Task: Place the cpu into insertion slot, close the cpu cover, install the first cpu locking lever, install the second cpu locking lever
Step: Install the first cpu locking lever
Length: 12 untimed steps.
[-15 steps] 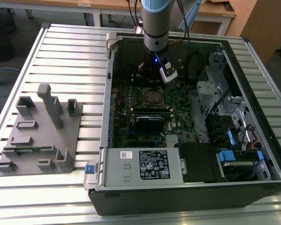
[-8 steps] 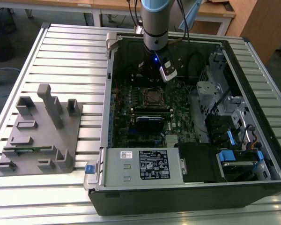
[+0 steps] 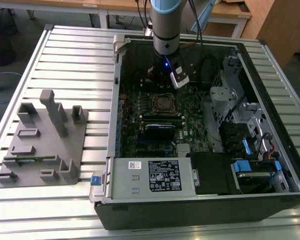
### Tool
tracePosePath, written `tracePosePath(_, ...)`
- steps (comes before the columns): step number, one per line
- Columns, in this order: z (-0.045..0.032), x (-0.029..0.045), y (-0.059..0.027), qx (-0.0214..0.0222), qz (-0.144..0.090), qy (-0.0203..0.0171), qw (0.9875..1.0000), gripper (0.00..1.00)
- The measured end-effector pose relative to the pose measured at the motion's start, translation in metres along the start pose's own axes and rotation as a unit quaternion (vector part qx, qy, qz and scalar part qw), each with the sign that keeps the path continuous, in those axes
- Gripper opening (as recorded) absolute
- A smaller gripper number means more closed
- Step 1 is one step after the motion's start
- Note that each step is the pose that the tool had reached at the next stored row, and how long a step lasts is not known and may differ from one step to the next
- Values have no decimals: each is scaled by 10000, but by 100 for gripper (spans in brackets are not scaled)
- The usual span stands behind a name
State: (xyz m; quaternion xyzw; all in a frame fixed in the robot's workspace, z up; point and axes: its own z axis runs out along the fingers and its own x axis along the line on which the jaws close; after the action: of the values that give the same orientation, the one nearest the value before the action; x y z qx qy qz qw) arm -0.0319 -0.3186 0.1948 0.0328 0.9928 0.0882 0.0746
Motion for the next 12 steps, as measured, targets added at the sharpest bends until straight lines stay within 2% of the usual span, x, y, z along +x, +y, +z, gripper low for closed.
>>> tracePosePath(5, 8, 0, -10, 27, 32, -8, 10000, 11)
tracePosePath(12, 12, 2, -10, 16, 40, -9, 10000, 11)
